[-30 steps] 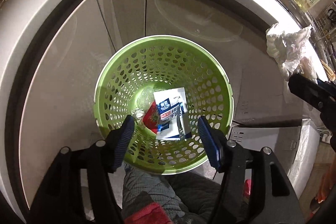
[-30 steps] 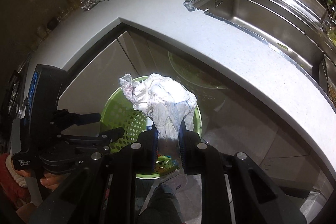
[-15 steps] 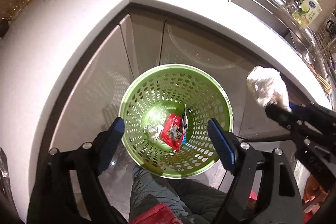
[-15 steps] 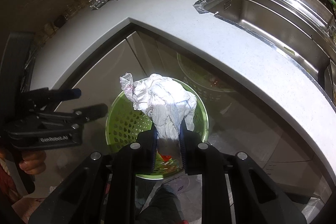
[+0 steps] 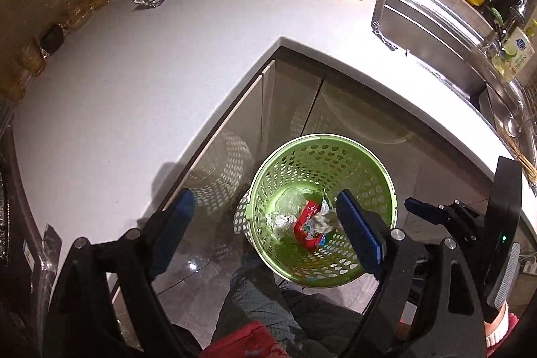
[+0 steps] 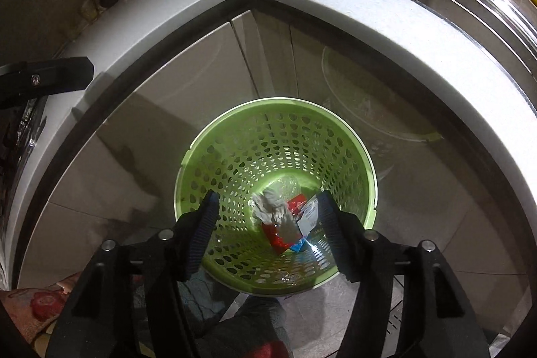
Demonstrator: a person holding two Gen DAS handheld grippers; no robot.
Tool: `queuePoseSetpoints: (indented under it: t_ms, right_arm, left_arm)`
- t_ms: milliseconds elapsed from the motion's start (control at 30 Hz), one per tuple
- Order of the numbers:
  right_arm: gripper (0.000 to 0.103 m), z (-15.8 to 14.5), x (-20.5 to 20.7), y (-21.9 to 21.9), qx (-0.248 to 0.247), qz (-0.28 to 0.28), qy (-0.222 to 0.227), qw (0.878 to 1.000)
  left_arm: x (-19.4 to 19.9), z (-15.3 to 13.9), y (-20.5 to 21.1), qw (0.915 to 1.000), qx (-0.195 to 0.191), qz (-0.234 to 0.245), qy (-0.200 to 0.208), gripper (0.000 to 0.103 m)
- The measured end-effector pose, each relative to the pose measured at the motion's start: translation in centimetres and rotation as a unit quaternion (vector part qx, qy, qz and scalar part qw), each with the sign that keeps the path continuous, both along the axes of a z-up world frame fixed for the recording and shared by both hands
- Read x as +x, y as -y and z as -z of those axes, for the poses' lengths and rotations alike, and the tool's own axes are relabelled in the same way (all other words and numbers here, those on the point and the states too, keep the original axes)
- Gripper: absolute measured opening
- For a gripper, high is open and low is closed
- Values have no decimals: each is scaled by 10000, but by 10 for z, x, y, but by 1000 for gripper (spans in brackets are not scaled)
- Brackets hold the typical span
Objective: Collect trash
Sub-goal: 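Carry packet and tissue over the green basket and release both, then move both grippers toward the foil blister pack beside the blue cloth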
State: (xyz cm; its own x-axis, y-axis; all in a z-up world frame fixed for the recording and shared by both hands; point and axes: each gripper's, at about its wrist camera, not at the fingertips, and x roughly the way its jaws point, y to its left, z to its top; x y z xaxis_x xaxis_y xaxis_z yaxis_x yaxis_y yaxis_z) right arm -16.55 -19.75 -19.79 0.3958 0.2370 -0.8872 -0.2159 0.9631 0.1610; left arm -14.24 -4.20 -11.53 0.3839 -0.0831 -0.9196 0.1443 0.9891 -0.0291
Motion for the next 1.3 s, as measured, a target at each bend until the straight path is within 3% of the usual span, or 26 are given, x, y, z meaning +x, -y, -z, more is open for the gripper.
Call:
queuePoseSetpoints:
  t_ms: [267,500,867,1100,1300]
  right_arm:
    - [87,-29,12,-2,-83,219,376,9990]
    - [101,-79,37,-17,-55,326,983,9946]
    - [101,-130,140,-55,18,381,1419,9891]
    - [101,-137,221,-97,-132,203,1519,9881]
    - [101,-126,296,-125,-58,174,1360,9905]
  left_arm:
    - [8,-7,2,10000,61,52,55,86]
    - [41,-39,-26,9985,-13,-107,543,91]
    - [151,-52,-108,9923,127,-625,1062,91]
    - [233,-35,-154,9899,-20,-1000,1005,91]
    - [297,-8,-169,9912,-15,-979,894,91]
